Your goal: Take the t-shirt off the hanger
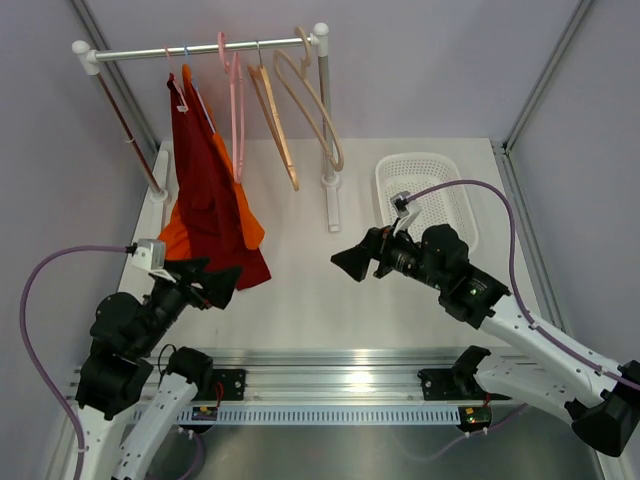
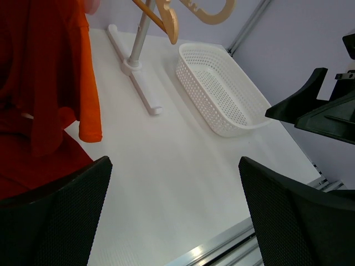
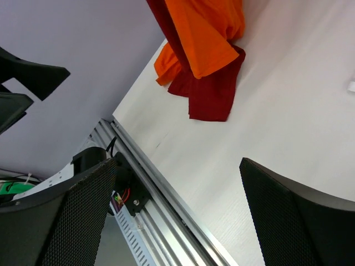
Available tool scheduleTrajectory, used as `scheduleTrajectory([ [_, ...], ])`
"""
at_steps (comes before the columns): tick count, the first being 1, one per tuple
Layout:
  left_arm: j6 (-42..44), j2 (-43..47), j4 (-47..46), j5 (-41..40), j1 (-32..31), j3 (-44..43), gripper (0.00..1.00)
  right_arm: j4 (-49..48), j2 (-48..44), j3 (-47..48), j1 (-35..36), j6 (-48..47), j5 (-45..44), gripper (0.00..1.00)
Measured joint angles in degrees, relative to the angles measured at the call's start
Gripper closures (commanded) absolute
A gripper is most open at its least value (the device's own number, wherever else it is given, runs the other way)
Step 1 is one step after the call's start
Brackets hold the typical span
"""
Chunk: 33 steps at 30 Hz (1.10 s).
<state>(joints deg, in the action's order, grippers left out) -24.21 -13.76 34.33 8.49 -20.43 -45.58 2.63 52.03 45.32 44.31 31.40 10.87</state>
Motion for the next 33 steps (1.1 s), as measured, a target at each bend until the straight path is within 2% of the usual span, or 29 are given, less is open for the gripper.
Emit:
scheduleTrajectory([
  [4,-0.04,-1.68,1.73,-1.77,0.00,-2.29,0.01,0.72,-2.51,-1.20,0.04,-0.59,-2.36,0.01],
  [9,-0.35,-8.81,3.50,-5.51,0.00,-9.66,0.03,1.79,-7.34,-3.45,0.15,-0.83,-4.35,0.03],
  [21,-1.97,-50.03,1.73,-20.48,0.02,-45.00,0.32,4.59,-12.83,-6.73,0.22,-1.38,-6.99,0.03],
  [27,-1.68,-64.57,2.51,-28.26,0.00,-54.36,0.37,5.62,-14.38,-7.34,0.22,-1.38,-6.97,0.03],
  [33,-2.03,-70.71,2.19,-33.64,0.02,-58.84,0.40,5.86,-14.21,-8.09,0.22,-1.38,-6.95,0.02],
])
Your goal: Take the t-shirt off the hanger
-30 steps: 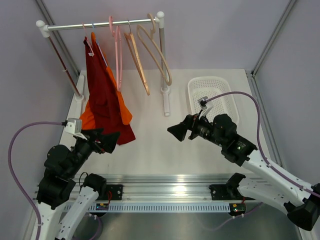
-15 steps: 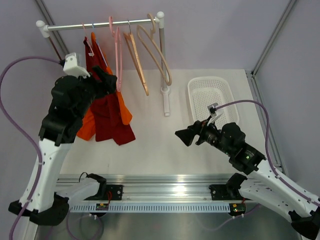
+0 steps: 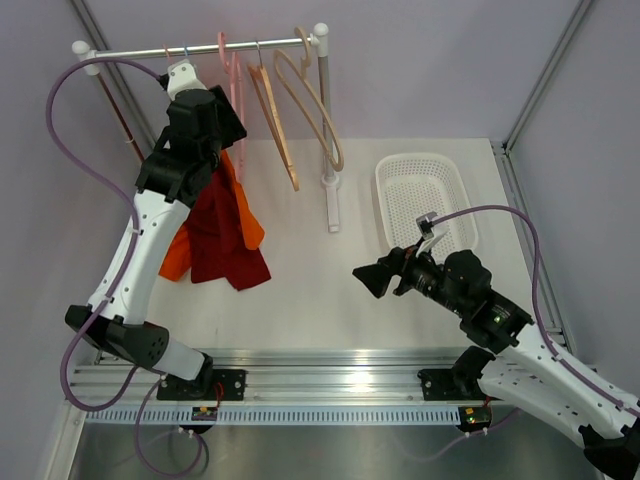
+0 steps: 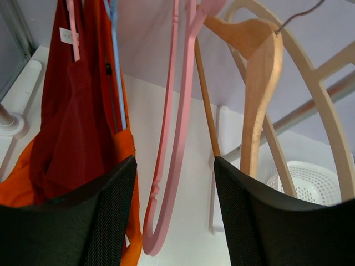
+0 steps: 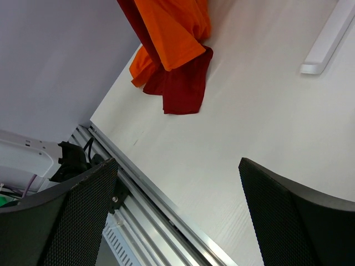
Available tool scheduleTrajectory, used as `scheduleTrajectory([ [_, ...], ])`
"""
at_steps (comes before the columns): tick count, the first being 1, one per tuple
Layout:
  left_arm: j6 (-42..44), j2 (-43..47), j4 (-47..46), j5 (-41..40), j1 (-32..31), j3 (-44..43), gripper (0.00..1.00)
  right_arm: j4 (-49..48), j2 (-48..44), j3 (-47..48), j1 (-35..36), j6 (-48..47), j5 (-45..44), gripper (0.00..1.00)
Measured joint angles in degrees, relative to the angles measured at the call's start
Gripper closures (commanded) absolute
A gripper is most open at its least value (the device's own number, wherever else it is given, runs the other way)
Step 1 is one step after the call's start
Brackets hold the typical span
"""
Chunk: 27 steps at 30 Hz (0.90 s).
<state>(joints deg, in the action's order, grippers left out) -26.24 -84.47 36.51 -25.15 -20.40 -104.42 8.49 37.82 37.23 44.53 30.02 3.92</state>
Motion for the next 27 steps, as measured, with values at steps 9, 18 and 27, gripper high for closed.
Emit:
scheduleTrajectory([
  [9,-2.47,2.69,-5.90,-6.19,0.48,6.82,0.50,0.00,0.09,-1.42,0.00,0.22,0.02,0.02],
  [18,-4.79,0.09,-8.02,-6.75,2.54,7.39,0.58,0.07,0.39,-2.36,0.00,0.83,0.07,0.02],
  [27,-6.80,-2.36,-8.76,-6.67,4.31,11.47,0.52,0.44,-0.26,-2.45,0.00,1.05,0.07,0.02],
])
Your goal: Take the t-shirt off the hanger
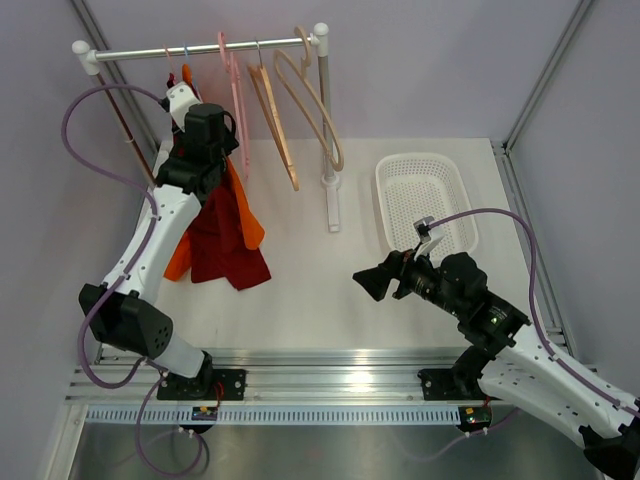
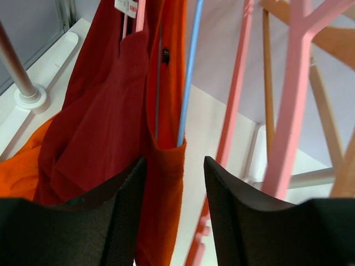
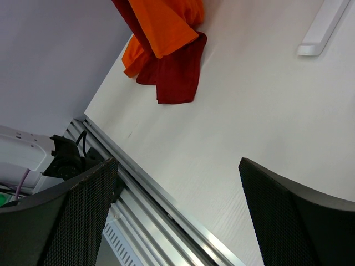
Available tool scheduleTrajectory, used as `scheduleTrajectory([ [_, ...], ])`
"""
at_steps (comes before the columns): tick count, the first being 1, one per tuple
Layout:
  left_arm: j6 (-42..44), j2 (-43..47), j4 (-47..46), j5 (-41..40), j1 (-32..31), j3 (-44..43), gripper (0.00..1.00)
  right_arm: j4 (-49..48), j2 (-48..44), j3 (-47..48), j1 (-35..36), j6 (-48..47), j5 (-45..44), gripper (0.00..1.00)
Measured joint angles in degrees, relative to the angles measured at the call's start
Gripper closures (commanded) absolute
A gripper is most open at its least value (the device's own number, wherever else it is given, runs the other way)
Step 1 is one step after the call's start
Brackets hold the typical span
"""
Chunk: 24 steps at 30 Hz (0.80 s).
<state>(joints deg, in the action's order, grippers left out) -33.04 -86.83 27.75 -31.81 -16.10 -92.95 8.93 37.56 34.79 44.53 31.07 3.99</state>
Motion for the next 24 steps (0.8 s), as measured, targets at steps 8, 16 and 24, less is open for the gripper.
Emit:
scheduleTrajectory([
  [8,-0.28,-2.62,-0.39,1.25,1.20,0.11,0.67,-0.04,0.00,0.00,0.00,0.04,0.02,0.02],
  [16,0.46,-1.88,-3.72,2.86,2.14,3.48,1.00,-0.13,0.94,0.83,0.00,0.02,0.17,0.03],
  [24,2.84,4.76,-5.84,6.38,3.17,8.52,1.00,-1.79,4.26,6.43,0.00,-1.42,0.22,0.13],
])
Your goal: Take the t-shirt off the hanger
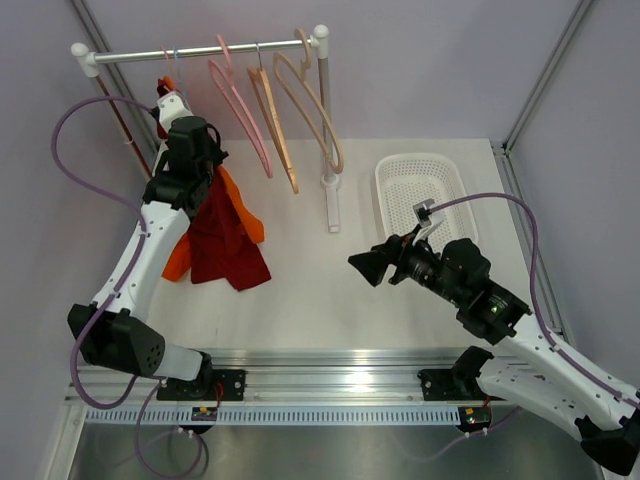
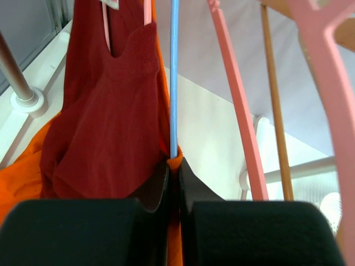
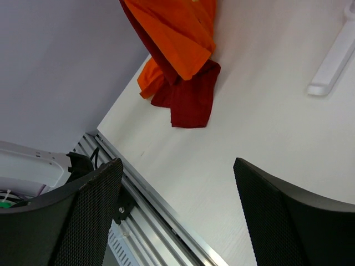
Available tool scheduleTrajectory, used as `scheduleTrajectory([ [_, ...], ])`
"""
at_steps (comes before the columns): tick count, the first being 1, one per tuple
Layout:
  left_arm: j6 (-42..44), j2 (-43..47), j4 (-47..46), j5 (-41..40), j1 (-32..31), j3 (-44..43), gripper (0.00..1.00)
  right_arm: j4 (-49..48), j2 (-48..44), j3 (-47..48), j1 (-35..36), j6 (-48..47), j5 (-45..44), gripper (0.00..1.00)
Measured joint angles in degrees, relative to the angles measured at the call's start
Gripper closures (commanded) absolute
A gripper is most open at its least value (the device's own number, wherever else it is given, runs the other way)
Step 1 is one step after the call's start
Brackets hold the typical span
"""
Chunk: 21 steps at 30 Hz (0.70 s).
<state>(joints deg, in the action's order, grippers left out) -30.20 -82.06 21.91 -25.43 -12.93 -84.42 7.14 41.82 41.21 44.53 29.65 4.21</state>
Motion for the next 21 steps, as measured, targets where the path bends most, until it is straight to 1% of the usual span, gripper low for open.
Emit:
scheduleTrajectory([
  [2,0.94,2.12,-0.07,1.53,0.07,0.57,1.00,-1.16,1.51,2.10,0.00,-0.37,0.44,0.15],
  [6,3.06,5.27,-0.07,4.66,0.20,0.57,1.00,-3.61,4.28,5.07,0.02,-0.57,1.60,0.14],
  [10,5.38,7.04,-0.22,9.11,0.22,0.52,1.00,-5.62,5.79,5.35,0.04,-0.52,2.80,0.14],
  [15,7.98,7.21,-0.68,13.35,0.20,0.48,1.00,-5.75,5.90,5.35,0.04,-0.50,2.95,0.13],
  [18,9.31,7.48,-2.58,14.80,0.20,1.53,1.00,-5.77,5.40,5.35,0.04,-0.50,2.95,0.13],
  [21,11.39,8.55,-5.95,15.17,0.22,4.68,1.00,-5.75,4.81,5.35,0.04,-0.50,2.95,0.12],
])
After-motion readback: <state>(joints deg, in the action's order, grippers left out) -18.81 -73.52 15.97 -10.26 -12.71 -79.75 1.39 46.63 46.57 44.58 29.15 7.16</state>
